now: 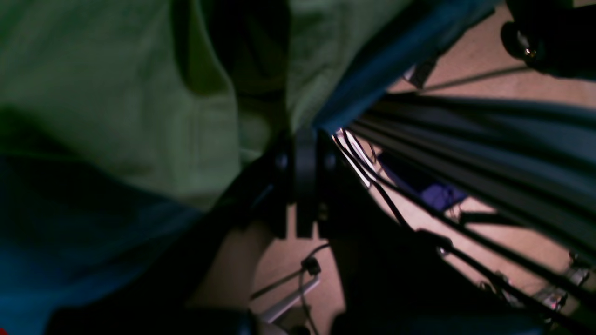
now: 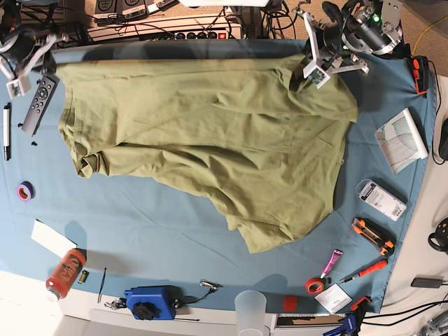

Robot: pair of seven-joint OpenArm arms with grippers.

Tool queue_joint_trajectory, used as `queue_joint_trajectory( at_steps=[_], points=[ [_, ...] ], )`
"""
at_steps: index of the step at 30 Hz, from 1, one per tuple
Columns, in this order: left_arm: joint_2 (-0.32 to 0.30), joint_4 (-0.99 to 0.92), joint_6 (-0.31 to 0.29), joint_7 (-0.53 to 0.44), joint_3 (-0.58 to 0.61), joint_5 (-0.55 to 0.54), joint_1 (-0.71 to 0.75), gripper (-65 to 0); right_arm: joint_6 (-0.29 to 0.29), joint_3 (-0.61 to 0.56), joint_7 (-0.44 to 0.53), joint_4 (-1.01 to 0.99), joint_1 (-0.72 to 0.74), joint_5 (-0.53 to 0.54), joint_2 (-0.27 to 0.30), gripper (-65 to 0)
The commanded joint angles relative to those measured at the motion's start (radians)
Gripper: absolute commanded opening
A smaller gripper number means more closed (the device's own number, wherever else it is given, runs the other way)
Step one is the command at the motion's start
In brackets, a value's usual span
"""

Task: Layout the t-shirt on the table in an organized manner, then fold the t-shirt properly
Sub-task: 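Drag the t-shirt corner with the right gripper to spread the fabric, then grasp the t-shirt hem with the right gripper and pull it outward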

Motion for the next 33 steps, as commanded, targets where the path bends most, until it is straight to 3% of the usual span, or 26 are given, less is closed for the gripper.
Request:
queue_joint_trajectory(
  at_steps=[1,12,13,17,22,28,33],
  points=[
    [-0.006,0.022,0.000,0.000,-0.002,0.001,0.006,-65.0,0.007,0.012,0.014,0.013,-0.026,0.006,0.018,-65.0],
    [-0.006,0.023,0.000,-0.019,-0.002,0.000,0.005,-65.0,0.008,0.012,0.014,0.013,-0.082,0.018,0.018,-65.0],
    [-0.006,0.023,0.000,-0.018,-0.002,0.000,0.005,-65.0,0.020,0.012,0.014,0.013,-0.079,0.018,0.018,-62.5],
    [-0.006,0.023,0.000,-0.019,-0.002,0.000,0.005,-65.0,0.020,0.012,0.014,0.013,-0.080,0.017,0.018,-41.3],
    [-0.006,0.023,0.000,-0.027,-0.002,0.000,0.005,-65.0,0.020,0.014,0.014,0.047,-0.056,0.017,0.035,-38.8],
    [-0.006,0.023,0.000,-0.038,-0.002,-0.004,0.005,-65.0,0.020,0.048,0.084,0.110,0.143,-0.005,0.037,-38.8],
    [-0.006,0.023,0.000,-0.039,-0.002,-0.004,0.005,-65.0,0.020,-0.005,0.131,0.109,0.357,-0.141,0.040,-38.9]
  ],
)
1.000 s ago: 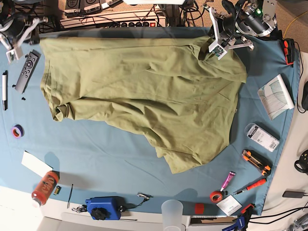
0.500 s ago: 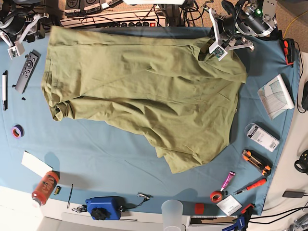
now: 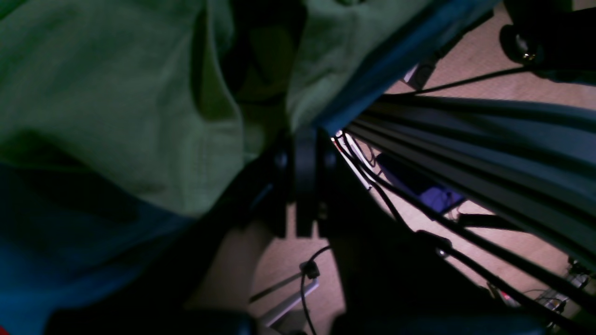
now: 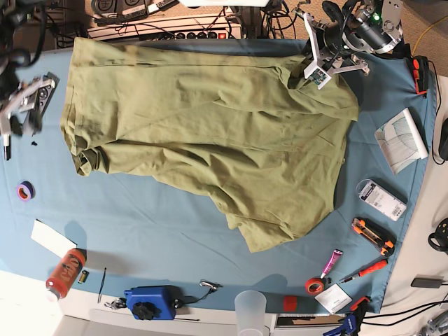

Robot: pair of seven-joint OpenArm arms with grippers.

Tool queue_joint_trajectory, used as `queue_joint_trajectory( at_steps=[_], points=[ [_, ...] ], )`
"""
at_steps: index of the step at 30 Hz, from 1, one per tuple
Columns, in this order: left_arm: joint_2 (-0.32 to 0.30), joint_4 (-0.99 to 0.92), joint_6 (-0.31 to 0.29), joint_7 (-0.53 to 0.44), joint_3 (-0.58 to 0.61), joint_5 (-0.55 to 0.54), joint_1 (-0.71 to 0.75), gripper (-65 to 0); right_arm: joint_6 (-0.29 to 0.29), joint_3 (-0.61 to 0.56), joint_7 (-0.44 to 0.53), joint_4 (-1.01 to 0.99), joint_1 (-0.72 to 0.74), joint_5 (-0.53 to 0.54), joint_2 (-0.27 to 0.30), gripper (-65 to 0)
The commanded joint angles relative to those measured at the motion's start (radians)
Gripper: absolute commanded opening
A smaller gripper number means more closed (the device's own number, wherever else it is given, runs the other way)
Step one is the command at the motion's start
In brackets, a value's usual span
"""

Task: Layout the t-shirt on the table in an organized manner, then fold the t-shirt properly
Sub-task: 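Grasp the t-shirt hem with the right gripper and pull it outward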

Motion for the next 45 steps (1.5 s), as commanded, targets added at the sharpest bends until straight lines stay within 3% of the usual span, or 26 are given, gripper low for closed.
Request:
queue_joint_trajectory(
  at_steps=[1,4,9,14,23,27,28,33,40,45],
  points=[
    [-0.005,0.020,0.000,-0.018,-0.002,-0.008,0.006,-65.0,-0.002,-0.024,0.021,0.009,0.019,-0.002,0.029,-38.9],
    [-0.005,0.020,0.000,-0.027,-0.002,-0.011,0.006,-65.0,-0.016,-0.154,0.049,-0.043,0.063,-0.075,0.063,-39.0],
    [-0.005,0.020,0.000,-0.026,-0.002,-0.011,0.006,-65.0,-0.055,-0.366,0.161,-0.227,0.174,-0.308,0.073,-39.0],
    [-0.005,0.020,0.000,-0.027,-0.002,-0.011,0.006,-65.0,-0.055,-0.529,0.192,-0.394,0.298,-0.372,0.072,-39.0],
    [-0.005,0.020,0.000,-0.041,-0.002,-0.011,0.006,-65.0,-0.151,-0.795,0.232,-0.667,0.470,-0.504,0.072,-39.8],
    [-0.005,0.020,0.000,-0.040,-0.002,-0.011,0.006,-65.0,-0.185,-0.837,0.248,-0.702,0.505,-0.515,0.072,-62.2],
    [-0.005,0.020,0.000,-0.039,-0.002,-0.011,0.006,-65.0,-0.196,-0.836,0.271,-0.702,0.512,-0.533,0.072,-65.0],
    [-0.005,0.020,0.000,-0.033,-0.002,-0.011,0.006,-65.0,-0.286,-0.836,0.400,-0.702,0.581,-0.663,0.072,-65.0],
    [-0.005,0.020,0.000,-0.033,-0.002,-0.011,0.006,-65.0,-0.288,-0.836,0.483,-0.729,0.697,-0.668,0.072,-65.0],
    [-0.005,0.020,0.000,-0.034,-0.002,-0.011,0.006,-65.0,-0.286,-0.836,0.539,-0.991,0.819,-0.668,0.057,-65.0]
  ],
)
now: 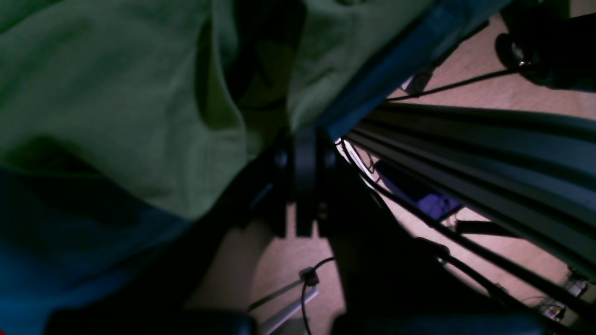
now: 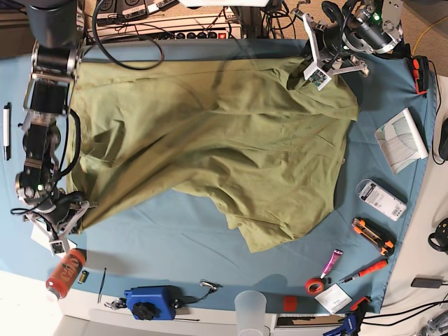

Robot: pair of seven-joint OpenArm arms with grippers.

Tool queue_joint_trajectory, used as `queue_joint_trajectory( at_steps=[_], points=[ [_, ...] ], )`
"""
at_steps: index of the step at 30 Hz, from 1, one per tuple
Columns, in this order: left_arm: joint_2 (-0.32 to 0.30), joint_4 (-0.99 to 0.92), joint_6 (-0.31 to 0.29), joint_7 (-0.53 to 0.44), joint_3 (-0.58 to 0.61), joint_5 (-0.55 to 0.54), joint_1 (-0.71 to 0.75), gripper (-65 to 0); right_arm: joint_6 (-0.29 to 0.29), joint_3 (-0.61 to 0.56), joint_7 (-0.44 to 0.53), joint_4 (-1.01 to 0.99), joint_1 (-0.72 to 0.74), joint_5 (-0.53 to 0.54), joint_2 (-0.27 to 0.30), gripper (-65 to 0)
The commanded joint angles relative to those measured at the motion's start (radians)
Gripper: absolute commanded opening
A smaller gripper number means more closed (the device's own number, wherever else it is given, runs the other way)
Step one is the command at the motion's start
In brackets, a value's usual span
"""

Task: Layout the t-shirt on the table in an organized manner, then fold the t-shirt properly
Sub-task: 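Grasp the t-shirt hem with the right gripper and pull it outward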

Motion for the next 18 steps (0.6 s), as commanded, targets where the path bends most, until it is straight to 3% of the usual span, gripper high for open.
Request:
queue_joint_trajectory(
  at_steps=[1,4,8,10,14,18],
  points=[
    [-0.005,0.020,0.000,-0.013,-0.002,-0.007,0.006,-65.0,-0.009,0.005,0.051,-0.039,0.051,-0.003,0.015,-65.0],
    [-0.005,0.020,0.000,-0.016,-0.002,-0.007,0.006,-65.0,-0.020,0.008,0.115,-0.188,0.099,-0.065,0.016,-65.0],
    [-0.005,0.020,0.000,-0.016,-0.002,-0.007,0.006,-65.0,-0.144,0.009,0.164,-0.258,0.109,-0.158,0.024,-65.0],
    [-0.005,0.020,0.000,-0.016,-0.002,-0.007,0.006,-65.0,-0.179,0.009,0.192,-0.257,0.110,-0.183,0.027,-65.0],
    [0.002,0.020,0.000,-0.016,-0.002,-0.008,0.006,-65.0,-0.186,0.008,0.263,-0.257,0.118,-0.191,0.023,-65.0],
    [0.003,0.020,0.000,-0.008,-0.002,-0.008,0.006,-65.0,-0.185,0.008,0.253,-0.257,0.114,-0.190,0.014,-65.0]
  ],
)
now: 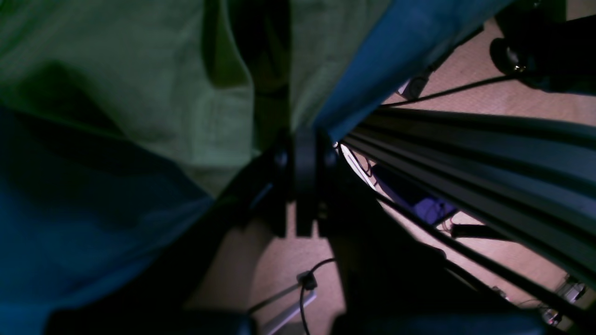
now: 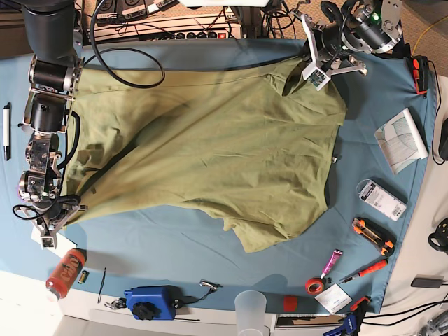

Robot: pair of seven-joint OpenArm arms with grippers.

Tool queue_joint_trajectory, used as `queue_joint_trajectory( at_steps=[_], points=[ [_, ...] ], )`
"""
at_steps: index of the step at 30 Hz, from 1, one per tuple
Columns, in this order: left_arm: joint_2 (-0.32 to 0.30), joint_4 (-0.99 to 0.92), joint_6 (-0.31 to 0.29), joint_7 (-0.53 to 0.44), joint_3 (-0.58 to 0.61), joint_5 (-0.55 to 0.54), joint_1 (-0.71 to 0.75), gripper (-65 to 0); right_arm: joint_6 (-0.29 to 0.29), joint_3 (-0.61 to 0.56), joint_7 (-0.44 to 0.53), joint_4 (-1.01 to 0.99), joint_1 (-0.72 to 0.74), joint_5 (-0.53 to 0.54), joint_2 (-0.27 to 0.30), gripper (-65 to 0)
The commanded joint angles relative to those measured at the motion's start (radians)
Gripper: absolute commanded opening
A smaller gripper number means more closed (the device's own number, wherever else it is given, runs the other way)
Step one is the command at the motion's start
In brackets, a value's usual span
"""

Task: Layout the t-shirt on the table in an organized manner, then fold the t-shirt properly
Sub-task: 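Grasp the t-shirt hem with the right gripper and pull it outward, then drag the held hem with the right gripper to flatten the shirt body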

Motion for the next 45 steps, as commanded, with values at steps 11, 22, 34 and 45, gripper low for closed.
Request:
queue_joint_trajectory(
  at_steps=[11,22,34,45],
  points=[
    [-0.005,0.020,0.048,-0.001,-0.002,-0.006,0.006,-35.7,-0.015,0.006,-0.021,0.019,0.030,-0.006,0.008,-65.0],
    [-0.005,0.020,0.048,0.048,-0.002,-0.006,0.030,-65.0,-0.068,0.007,0.047,0.018,0.033,-0.067,0.013,-65.0],
    [-0.005,0.020,0.108,0.041,-0.002,0.109,0.069,-65.0,-0.122,0.007,0.059,0.011,0.032,-0.098,0.011,-65.0],
    [-0.006,0.020,0.108,0.014,-0.002,0.109,0.069,-62.4,-0.101,0.007,-0.003,0.013,0.033,-0.091,0.011,-55.1]
  ],
)
